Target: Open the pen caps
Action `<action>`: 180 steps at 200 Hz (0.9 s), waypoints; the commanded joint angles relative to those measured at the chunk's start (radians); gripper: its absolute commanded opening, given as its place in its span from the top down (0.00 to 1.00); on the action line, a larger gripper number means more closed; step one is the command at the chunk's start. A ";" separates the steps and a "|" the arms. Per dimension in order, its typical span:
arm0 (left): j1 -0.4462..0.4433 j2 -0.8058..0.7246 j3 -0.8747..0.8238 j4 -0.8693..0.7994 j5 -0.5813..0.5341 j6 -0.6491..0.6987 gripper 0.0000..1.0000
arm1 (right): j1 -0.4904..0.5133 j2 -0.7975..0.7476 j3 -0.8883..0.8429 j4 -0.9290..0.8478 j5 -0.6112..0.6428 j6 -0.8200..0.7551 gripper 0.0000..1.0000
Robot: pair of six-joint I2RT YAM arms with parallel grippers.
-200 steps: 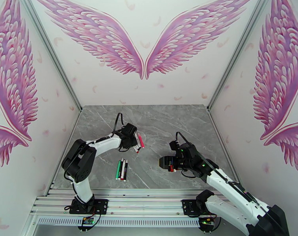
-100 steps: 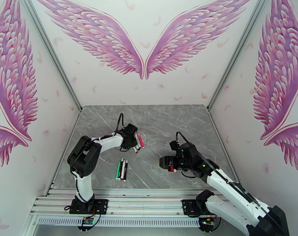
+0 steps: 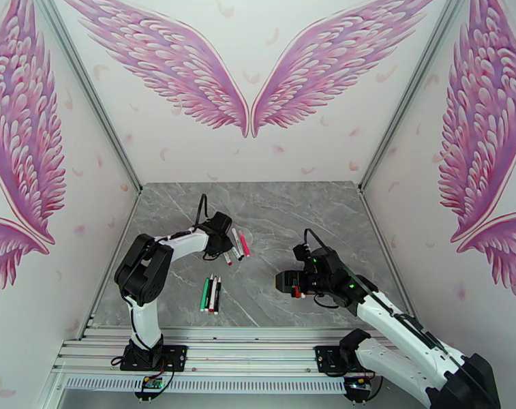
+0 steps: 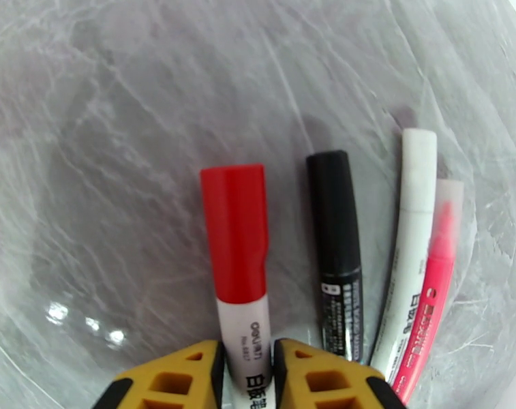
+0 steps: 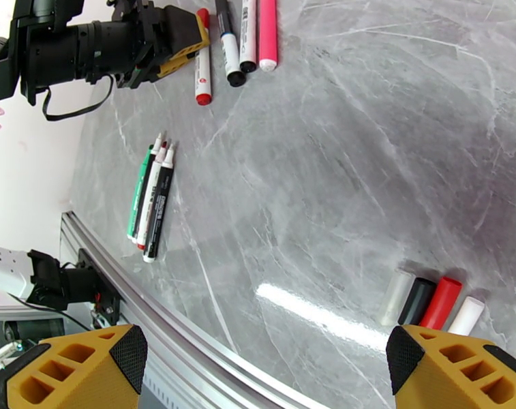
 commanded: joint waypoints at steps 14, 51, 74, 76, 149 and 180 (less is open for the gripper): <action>0.008 0.008 -0.023 -0.008 -0.001 0.011 0.74 | 0.010 0.005 0.032 -0.005 0.012 -0.002 0.01; 0.012 0.001 -0.035 -0.003 0.004 0.013 0.77 | 0.010 -0.002 0.034 -0.011 0.013 0.001 0.01; 0.013 -0.040 -0.058 0.023 0.007 0.017 0.78 | 0.009 -0.012 0.034 -0.018 0.012 0.003 0.01; 0.013 -0.046 -0.059 0.026 0.009 0.018 0.78 | 0.009 -0.013 0.034 -0.018 0.011 0.005 0.01; -0.042 -0.314 -0.213 0.089 0.069 0.182 0.78 | 0.010 -0.054 0.018 0.108 -0.069 0.208 0.00; -0.121 -0.456 -0.315 0.161 0.101 0.299 0.78 | 0.009 -0.053 0.040 0.145 -0.050 0.272 0.05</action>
